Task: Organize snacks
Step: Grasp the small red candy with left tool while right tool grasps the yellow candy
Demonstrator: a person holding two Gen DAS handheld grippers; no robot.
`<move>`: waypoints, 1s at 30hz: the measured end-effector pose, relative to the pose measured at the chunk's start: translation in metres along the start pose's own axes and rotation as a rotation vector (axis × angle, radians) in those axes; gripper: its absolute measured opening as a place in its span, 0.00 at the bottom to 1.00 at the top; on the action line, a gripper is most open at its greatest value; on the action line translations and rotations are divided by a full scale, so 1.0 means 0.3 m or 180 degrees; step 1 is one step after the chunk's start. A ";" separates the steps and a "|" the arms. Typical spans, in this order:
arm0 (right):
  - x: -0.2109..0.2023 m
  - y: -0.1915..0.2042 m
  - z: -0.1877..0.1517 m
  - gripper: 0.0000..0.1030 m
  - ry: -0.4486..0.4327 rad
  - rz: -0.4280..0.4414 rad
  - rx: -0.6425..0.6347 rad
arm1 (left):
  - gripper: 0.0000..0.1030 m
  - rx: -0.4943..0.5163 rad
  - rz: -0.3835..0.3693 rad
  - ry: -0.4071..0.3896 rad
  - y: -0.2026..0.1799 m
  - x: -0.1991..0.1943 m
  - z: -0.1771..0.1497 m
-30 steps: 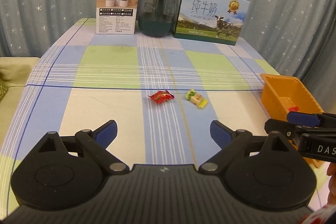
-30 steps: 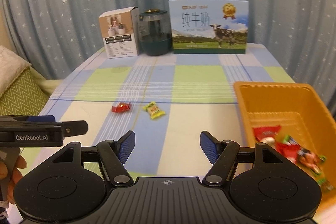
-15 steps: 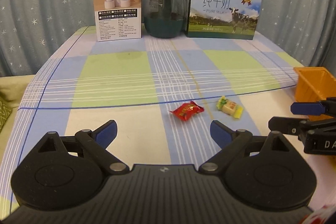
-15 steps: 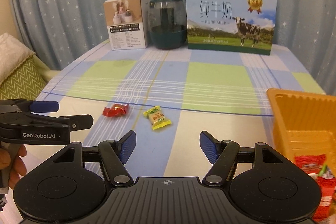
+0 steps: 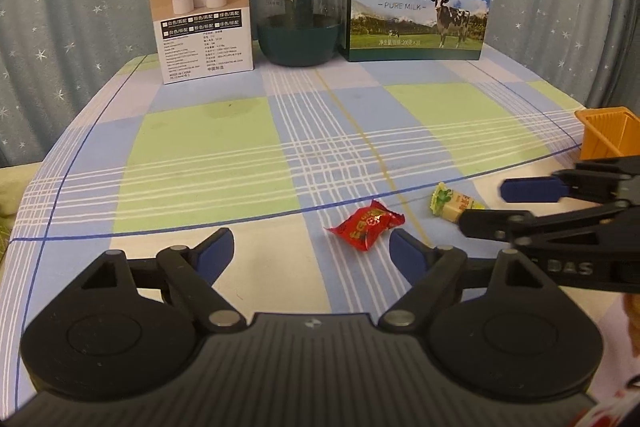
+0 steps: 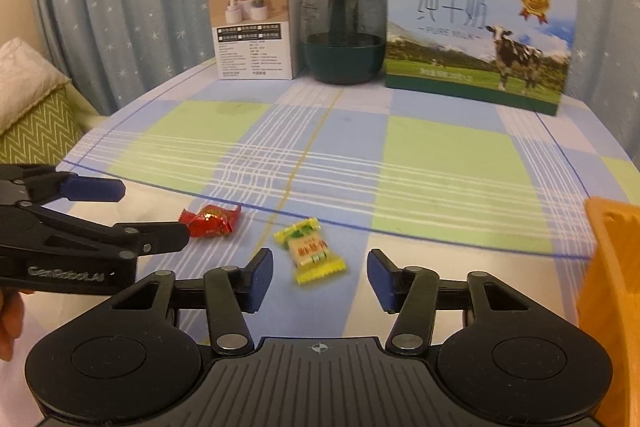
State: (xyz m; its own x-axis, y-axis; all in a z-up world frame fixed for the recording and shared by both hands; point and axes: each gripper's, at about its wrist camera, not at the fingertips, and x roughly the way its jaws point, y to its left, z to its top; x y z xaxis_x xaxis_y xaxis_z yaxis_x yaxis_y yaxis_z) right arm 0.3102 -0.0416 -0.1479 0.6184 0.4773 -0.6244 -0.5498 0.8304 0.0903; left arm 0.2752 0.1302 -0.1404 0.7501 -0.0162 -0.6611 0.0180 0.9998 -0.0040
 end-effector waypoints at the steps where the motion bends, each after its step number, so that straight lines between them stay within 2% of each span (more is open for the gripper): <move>1: 0.010 0.004 0.001 0.48 -0.0013 0.0007 -0.0049 | 0.80 0.0004 -0.0014 -0.0003 0.002 0.003 0.001; 5: 0.050 0.015 -0.002 0.45 -0.0022 0.0029 -0.0188 | 0.80 0.0052 -0.0033 -0.0017 -0.002 0.018 -0.001; 11: 0.061 0.008 -0.003 0.24 0.0011 0.0029 -0.0181 | 0.78 0.0093 -0.0099 -0.0047 -0.012 0.045 0.002; 17: 0.030 -0.014 0.010 0.21 0.0026 -0.0061 0.0030 | 0.72 0.0214 -0.0183 -0.0032 -0.041 0.081 0.010; 22: 0.018 -0.024 0.016 0.21 0.0003 -0.0109 0.0096 | 0.49 0.0290 -0.0196 -0.0001 -0.059 0.111 0.015; 26: 0.020 -0.030 0.011 0.21 0.0030 -0.0141 0.0132 | 0.39 0.0249 -0.0238 -0.0004 -0.058 0.117 0.017; 28: 0.019 -0.035 0.010 0.21 0.0032 -0.0163 0.0151 | 0.28 0.0243 -0.0255 -0.0002 -0.058 0.113 0.016; 30: 0.015 -0.039 0.008 0.21 0.0031 -0.0175 0.0173 | 0.23 0.0228 -0.0257 0.0009 -0.060 0.110 0.017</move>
State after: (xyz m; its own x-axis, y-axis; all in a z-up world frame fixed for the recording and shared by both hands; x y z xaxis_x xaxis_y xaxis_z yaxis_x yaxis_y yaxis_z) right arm 0.3208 -0.0486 -0.1498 0.6412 0.4278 -0.6371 -0.4835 0.8699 0.0975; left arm 0.3030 0.1117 -0.1584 0.7424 -0.0965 -0.6630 0.1257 0.9921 -0.0036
